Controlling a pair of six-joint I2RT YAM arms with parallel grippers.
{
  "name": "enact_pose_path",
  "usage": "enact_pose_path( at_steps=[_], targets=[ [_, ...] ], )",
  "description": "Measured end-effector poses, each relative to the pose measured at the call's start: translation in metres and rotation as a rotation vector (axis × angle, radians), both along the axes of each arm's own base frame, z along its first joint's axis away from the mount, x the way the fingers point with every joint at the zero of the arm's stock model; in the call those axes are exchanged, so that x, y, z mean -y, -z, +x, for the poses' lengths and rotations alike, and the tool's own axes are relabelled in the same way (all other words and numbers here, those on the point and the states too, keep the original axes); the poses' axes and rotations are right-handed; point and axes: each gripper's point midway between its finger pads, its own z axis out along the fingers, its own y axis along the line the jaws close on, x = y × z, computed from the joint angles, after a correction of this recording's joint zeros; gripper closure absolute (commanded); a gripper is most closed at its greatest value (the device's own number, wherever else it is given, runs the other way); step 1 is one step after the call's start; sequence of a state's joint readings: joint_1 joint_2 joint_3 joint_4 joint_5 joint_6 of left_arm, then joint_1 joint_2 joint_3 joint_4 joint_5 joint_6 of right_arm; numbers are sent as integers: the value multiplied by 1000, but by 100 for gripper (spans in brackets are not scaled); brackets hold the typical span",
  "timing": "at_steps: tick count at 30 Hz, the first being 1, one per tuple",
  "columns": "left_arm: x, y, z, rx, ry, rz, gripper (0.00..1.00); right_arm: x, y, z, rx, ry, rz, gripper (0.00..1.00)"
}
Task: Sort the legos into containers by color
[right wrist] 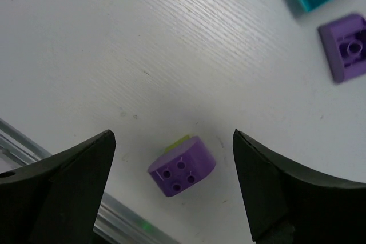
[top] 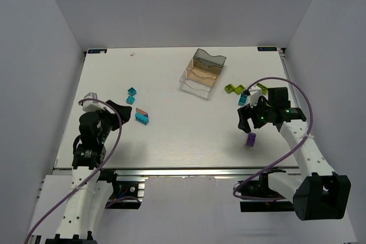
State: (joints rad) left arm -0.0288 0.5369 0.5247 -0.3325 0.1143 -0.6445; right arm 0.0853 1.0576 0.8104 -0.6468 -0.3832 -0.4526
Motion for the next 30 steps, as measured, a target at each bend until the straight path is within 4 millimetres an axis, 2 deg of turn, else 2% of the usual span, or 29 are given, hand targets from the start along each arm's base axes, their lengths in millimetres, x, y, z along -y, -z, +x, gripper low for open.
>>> enact_pose_path(
  at_steps=[5,10,14,23,27,30],
  targets=[
    [2,1,-6,2,7,-12,20,14,6,6,-97,184,-31,11],
    [3,-3,-9,15,8,-21,20,28,26,8,-275,374,-92,10],
    [4,-2,-10,8,14,-29,20,34,32,10,-379,456,-137,11],
    [4,-4,-14,15,11,-40,20,39,8,22,-437,461,-193,16],
    [4,-6,-16,23,9,-43,20,40,6,27,-486,410,-231,17],
    [4,-8,-17,29,8,-46,20,41,11,21,-539,333,-266,18]
  ],
)
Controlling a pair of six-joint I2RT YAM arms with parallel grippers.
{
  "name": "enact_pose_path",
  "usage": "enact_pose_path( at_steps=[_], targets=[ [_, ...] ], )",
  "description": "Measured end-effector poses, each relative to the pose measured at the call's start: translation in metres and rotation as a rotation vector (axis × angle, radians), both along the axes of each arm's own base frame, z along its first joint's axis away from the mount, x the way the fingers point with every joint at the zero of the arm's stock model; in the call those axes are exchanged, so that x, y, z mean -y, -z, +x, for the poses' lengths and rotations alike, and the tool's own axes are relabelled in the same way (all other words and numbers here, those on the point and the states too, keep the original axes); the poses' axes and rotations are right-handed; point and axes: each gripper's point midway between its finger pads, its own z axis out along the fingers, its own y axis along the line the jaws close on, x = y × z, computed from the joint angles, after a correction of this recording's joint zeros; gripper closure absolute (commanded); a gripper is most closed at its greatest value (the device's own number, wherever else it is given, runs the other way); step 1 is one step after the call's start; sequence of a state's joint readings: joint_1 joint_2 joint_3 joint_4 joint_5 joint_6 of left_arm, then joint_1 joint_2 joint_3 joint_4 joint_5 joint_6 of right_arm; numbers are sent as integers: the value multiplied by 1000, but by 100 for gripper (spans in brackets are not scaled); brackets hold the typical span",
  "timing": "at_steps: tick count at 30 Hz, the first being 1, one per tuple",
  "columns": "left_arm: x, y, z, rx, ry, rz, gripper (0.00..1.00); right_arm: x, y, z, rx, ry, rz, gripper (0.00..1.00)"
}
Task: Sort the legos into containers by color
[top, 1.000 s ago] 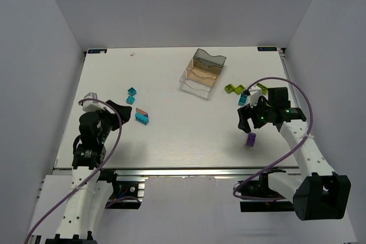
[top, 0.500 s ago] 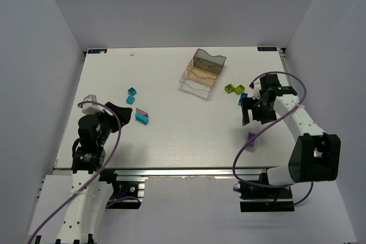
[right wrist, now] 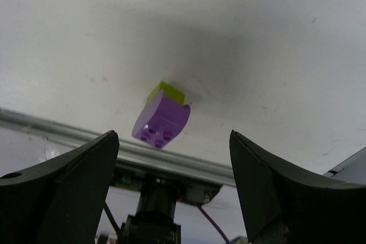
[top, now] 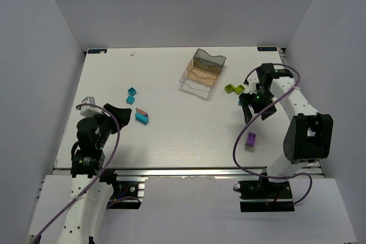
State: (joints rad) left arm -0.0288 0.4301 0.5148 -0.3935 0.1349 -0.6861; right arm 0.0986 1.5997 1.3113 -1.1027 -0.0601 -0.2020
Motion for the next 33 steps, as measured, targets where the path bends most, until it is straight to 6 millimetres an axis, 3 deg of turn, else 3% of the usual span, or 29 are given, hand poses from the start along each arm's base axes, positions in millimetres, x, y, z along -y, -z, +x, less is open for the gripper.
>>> enact_pose_path(
  at_steps=[9,13,18,26,29,33],
  targets=[
    [0,5,0,-9,-1,-3,20,1,25,-66,-167,-99,19,18],
    [1,12,3,-28,2,-3,20,3,36,-81,-211,-107,5,16],
    [2,20,5,-54,11,-5,20,2,42,-80,-211,-117,1,15],
    [3,18,5,-43,13,-6,20,-1,60,-67,-248,-122,-17,16],
    [3,16,4,-33,13,-6,20,0,64,-66,-257,-118,-28,21],
    [3,14,4,-27,13,-7,20,0,65,-65,-256,-113,-34,35]
  ],
)
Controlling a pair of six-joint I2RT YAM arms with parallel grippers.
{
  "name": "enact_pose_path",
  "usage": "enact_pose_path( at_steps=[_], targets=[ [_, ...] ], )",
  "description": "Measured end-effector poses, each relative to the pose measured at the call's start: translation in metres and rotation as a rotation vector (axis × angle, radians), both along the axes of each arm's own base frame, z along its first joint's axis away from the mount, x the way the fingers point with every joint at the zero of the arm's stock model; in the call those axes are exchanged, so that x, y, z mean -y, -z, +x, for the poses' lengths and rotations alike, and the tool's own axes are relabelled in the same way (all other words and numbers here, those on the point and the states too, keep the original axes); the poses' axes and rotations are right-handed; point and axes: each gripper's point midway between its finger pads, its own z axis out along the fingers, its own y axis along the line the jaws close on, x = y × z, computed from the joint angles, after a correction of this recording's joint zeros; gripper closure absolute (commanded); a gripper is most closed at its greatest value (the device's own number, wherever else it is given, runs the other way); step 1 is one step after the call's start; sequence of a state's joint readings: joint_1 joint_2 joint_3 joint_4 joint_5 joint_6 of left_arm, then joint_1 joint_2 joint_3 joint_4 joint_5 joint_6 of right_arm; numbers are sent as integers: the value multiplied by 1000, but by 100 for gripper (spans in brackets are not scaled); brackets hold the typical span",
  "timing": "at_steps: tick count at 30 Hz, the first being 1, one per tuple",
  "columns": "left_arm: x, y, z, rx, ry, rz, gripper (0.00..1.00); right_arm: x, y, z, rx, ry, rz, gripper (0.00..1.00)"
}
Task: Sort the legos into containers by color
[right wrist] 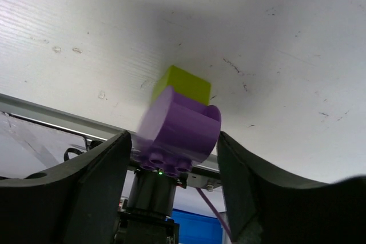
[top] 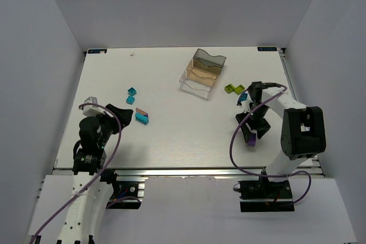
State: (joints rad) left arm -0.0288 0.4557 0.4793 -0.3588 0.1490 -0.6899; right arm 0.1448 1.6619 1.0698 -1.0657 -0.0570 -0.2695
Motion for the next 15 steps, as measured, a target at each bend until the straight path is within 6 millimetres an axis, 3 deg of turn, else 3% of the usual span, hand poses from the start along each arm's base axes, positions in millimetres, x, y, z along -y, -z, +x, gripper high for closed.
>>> enact_pose_path(
  at_steps=[8,13,15],
  targets=[
    [0,2,1,-8,0,1,20,0,1,0,-3,-2,-2,59],
    [0,2,1,-8,2,-2,22,-1,1,0,-5,-2,5,96],
    [3,0,1,-3,10,-13,29,-3,-1,3,4,-11,20,100]
  ],
)
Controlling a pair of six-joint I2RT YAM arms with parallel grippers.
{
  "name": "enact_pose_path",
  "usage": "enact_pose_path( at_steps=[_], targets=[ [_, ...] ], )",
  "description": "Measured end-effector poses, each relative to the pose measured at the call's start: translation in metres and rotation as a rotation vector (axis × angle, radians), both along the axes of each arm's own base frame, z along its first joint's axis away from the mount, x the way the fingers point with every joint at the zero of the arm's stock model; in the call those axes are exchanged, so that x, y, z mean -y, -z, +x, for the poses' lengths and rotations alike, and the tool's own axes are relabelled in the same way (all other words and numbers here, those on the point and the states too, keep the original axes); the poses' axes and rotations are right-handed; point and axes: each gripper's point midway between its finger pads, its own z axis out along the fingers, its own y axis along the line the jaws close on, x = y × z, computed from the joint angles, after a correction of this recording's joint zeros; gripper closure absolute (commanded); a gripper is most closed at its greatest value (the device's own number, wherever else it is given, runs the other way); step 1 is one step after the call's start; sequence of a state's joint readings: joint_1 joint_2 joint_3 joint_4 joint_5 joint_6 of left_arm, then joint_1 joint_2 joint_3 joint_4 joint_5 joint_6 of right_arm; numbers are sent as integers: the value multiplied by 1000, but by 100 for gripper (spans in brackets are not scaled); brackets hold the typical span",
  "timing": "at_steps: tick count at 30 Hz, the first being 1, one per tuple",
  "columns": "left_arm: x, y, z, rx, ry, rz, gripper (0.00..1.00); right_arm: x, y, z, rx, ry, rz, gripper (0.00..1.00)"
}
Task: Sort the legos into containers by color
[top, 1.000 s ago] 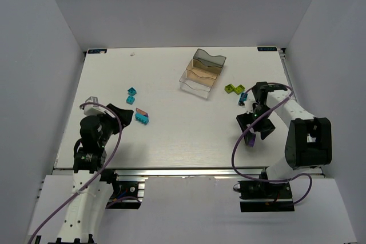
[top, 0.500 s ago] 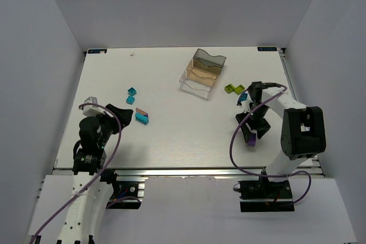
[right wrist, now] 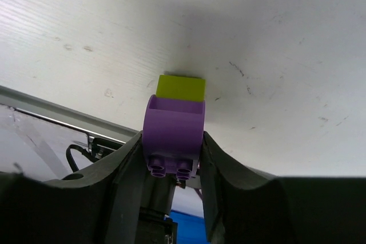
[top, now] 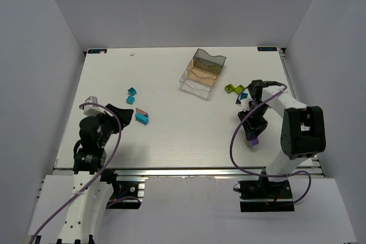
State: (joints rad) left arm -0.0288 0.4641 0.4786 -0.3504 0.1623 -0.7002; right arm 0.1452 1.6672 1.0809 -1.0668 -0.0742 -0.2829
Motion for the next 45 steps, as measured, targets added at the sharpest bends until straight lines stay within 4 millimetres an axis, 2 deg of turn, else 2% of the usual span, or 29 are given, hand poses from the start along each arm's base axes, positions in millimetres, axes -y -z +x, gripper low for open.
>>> enact_pose_path(
  at_steps=[3,4,7,10,12,15,20,23,25,32,33,38,45],
  targets=[
    [12,-3,2,28,45,-65,44,-10,-10,14,51,-56,73,100],
    [17,-3,3,39,65,-94,46,-13,-16,23,88,-66,91,100],
    [36,-1,4,62,150,-203,47,-34,-46,47,206,-165,233,100],
    [52,0,1,62,226,-293,41,-65,-84,66,354,-281,428,100],
    [61,-10,0,79,279,-335,38,-85,-105,66,419,-351,563,100],
    [79,-24,-2,111,375,-373,31,-115,-126,59,450,-432,773,100],
    [134,-33,-19,73,593,-385,26,-160,-143,48,427,-514,1003,100],
    [167,-39,-30,64,710,-370,23,-184,-153,44,436,-558,1077,100],
    [181,-41,-34,65,750,-360,20,-196,-161,43,449,-571,1111,100],
    [208,-45,-34,87,794,-316,18,-212,-182,47,494,-571,1181,100],
    [211,-49,-33,105,799,-307,14,-213,-183,47,497,-570,1185,100],
    [224,-58,-41,163,838,-291,11,-220,-188,43,502,-574,1206,100],
    [238,-57,-50,184,867,-258,9,-227,-190,38,502,-561,1227,100]
  ],
)
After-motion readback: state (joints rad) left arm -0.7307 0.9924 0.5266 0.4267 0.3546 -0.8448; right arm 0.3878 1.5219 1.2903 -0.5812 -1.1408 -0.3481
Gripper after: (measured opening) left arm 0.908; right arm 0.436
